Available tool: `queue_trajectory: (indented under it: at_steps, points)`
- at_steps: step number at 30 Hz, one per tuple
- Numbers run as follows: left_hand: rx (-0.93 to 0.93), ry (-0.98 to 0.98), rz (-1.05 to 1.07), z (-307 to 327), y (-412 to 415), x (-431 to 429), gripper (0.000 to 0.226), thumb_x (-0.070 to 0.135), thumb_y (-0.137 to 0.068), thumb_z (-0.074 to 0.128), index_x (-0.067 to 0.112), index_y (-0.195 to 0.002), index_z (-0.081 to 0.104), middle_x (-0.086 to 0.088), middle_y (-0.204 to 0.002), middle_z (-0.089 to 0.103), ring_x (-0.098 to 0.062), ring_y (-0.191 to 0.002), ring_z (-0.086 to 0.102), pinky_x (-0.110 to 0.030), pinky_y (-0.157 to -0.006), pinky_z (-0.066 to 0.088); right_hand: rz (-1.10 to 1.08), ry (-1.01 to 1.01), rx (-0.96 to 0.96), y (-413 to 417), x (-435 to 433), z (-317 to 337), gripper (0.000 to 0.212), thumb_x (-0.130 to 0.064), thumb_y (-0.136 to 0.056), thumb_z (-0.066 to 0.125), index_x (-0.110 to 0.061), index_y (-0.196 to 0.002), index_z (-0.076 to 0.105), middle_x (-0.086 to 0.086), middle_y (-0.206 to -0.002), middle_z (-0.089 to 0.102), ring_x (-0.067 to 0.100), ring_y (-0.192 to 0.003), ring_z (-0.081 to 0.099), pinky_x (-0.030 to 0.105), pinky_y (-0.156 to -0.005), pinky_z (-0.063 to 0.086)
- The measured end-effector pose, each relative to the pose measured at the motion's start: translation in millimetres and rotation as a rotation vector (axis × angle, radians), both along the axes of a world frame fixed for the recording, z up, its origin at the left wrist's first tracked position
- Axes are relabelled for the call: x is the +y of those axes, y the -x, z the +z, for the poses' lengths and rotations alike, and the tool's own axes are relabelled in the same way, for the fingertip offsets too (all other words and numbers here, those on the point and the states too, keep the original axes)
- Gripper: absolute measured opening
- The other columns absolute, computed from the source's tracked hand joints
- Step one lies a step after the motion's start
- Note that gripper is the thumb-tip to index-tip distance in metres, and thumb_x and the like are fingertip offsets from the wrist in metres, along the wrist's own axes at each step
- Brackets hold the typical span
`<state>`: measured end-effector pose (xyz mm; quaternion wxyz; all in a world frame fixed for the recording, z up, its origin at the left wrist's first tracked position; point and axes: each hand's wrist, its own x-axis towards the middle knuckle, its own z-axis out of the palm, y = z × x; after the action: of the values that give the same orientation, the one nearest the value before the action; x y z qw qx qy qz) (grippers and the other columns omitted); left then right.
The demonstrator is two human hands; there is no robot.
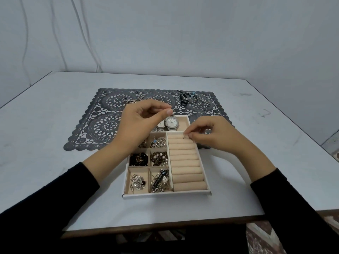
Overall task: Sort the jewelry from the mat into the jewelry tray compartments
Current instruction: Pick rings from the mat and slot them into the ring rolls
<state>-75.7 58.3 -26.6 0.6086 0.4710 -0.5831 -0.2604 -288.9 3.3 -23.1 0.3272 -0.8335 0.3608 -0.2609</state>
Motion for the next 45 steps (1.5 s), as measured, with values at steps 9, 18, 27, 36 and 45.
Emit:
queue_trajectory:
  at_steps: [9, 18, 27, 36, 45]
  points:
    - [-0.009, -0.008, 0.006, -0.7, -1.3, -0.3, 0.012, 0.016, -0.08, 0.078, 0.019, -0.091, 0.076, 0.004, -0.08, 0.075, -0.006, -0.075, 0.068, -0.018, -0.071, 0.054, 0.06, -0.166, 0.096, -3.5, -11.2, 13.9, 0.008, -0.009, -0.081, 0.074, -0.01, -0.089, 0.076, -0.001, -0.069, 0.067, 0.0, -0.061, 0.058, 0.014, -0.063, 0.046]
    - [-0.024, -0.012, 0.016, -1.8, -1.9, 0.0, 0.012, 0.018, -0.079, 0.079, 0.024, -0.089, 0.076, 0.003, -0.081, 0.075, -0.008, -0.077, 0.069, -0.021, -0.075, 0.057, 0.037, -0.201, 0.134, -6.2, -15.0, 17.3, 0.006, -0.013, -0.081, 0.075, -0.016, -0.086, 0.076, 0.004, -0.077, 0.073, 0.005, -0.067, 0.064, 0.017, -0.062, 0.048]
    - [-0.06, -0.03, 0.001, -2.8, -3.6, -0.7, 0.011, 0.017, -0.08, 0.078, 0.021, -0.091, 0.076, 0.0, -0.083, 0.076, -0.011, -0.079, 0.069, -0.023, -0.075, 0.058, 0.019, -0.176, 0.126, -7.8, -13.8, 14.5, 0.007, -0.012, -0.078, 0.077, -0.017, -0.083, 0.076, 0.005, -0.076, 0.073, 0.009, -0.067, 0.064, 0.023, -0.067, 0.051]
    - [-0.192, -0.123, -0.049, -5.4, -1.0, -2.3, 0.011, 0.017, -0.08, 0.078, 0.017, -0.091, 0.077, -0.001, -0.08, 0.075, -0.025, -0.076, 0.07, -0.036, -0.065, 0.061, -0.361, 0.045, -0.137, 2.6, -22.1, -25.3, 0.021, -0.022, -0.091, 0.061, -0.026, -0.109, 0.071, -0.01, -0.099, 0.071, -0.005, -0.082, 0.061, 0.008, -0.075, 0.045]
    - [-0.434, -0.139, -0.075, -10.4, -1.8, -6.0, 0.011, 0.023, -0.079, 0.081, 0.023, -0.089, 0.078, 0.011, -0.081, 0.074, -0.003, -0.079, 0.069, -0.022, -0.077, 0.056, -0.315, 0.278, 0.277, 12.5, -26.6, -45.1, 0.038, -0.022, -0.098, 0.047, -0.01, -0.134, 0.051, 0.004, -0.134, 0.056, 0.019, -0.125, 0.049, 0.015, -0.096, 0.028]
